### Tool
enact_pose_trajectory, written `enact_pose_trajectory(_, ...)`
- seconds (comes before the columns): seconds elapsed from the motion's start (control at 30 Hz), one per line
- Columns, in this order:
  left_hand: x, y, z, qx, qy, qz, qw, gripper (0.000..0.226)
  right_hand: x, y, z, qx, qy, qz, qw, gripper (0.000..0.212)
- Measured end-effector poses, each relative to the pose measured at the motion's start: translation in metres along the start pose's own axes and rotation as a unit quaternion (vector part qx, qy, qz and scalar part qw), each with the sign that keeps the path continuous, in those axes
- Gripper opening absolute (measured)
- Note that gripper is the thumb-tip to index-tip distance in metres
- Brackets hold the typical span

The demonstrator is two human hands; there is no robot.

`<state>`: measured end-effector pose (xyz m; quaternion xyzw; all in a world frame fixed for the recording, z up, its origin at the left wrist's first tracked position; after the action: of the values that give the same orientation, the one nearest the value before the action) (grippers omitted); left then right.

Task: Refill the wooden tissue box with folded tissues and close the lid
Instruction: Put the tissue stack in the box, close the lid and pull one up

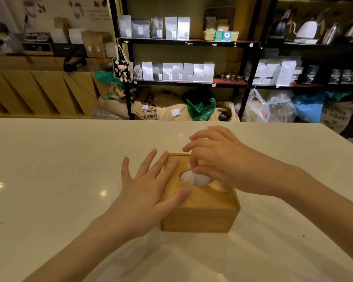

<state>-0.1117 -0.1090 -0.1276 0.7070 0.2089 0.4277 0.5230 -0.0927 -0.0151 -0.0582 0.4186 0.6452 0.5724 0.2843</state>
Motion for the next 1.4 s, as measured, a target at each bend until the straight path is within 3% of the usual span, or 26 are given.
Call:
enact_pose_trajectory(0.1, -0.001, -0.001, 0.0, -0.002, -0.001, 0.005, 1.0, 0.091, 0.018, -0.002, 0.008, -0.011, -0.075, -0.087, 0.993, 0.042)
enact_pose_trajectory(0.2, -0.001, -0.002, -0.001, -0.007, 0.001, 0.013, 1.0, 0.097, 0.029, -0.016, 0.012, -0.045, -0.117, -0.08, 0.989, 0.062)
enact_pose_trajectory(0.27, -0.001, -0.002, -0.002, -0.01, 0.004, 0.018, 1.0, 0.104, 0.025, -0.026, 0.013, -0.058, -0.109, -0.08, 0.989, 0.056)
enact_pose_trajectory(0.47, 0.0, -0.001, -0.003, -0.018, 0.007, 0.031, 0.999, 0.114, 0.021, -0.025, 0.015, 0.0, -0.102, -0.15, 0.983, 0.024)
enact_pose_trajectory(0.63, -0.002, -0.001, -0.006, -0.034, 0.012, 0.047, 0.998, 0.117, 0.019, -0.018, 0.016, 0.022, -0.096, -0.169, 0.981, 0.013)
enact_pose_trajectory(0.73, 0.0, 0.0, -0.007, -0.042, 0.007, 0.061, 0.997, 0.103, 0.017, -0.012, 0.016, 0.016, -0.092, -0.159, 0.983, 0.005)
enact_pose_trajectory(0.9, 0.011, 0.005, -0.017, -0.075, -0.023, 0.083, 0.993, 0.066, 0.008, 0.002, 0.013, 0.043, -0.069, -0.124, 0.989, 0.017)
enact_pose_trajectory(1.0, 0.019, 0.006, -0.022, -0.13, -0.032, 0.169, 0.977, 0.049, 0.002, 0.011, 0.012, 0.078, -0.04, -0.092, 0.992, 0.03)
enact_pose_trajectory(1.13, 0.026, 0.008, -0.028, -0.133, -0.027, 0.333, 0.933, 0.016, 0.013, 0.01, 0.017, 0.07, -0.078, -0.152, 0.983, 0.019)
enact_pose_trajectory(1.27, 0.022, 0.013, -0.033, -0.088, -0.018, 0.365, 0.927, 0.015, 0.034, 0.0, 0.025, 0.067, -0.138, -0.264, 0.952, 0.047)
enact_pose_trajectory(1.4, 0.026, 0.019, -0.035, -0.081, -0.026, 0.372, 0.924, 0.022, 0.033, -0.022, 0.023, -0.021, -0.167, -0.299, 0.939, 0.055)
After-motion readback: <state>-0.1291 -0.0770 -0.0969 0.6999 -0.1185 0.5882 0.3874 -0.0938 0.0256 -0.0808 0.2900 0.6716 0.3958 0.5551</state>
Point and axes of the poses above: each hand's wrist, its own z-axis away from the middle knuckle, its own y-axis out of the back of the hand, x = y × z, the point moved 9 cm from there along -z, towards the middle knuckle, and after that the axes turned 8 degrees about z, right-handed, at the moved point
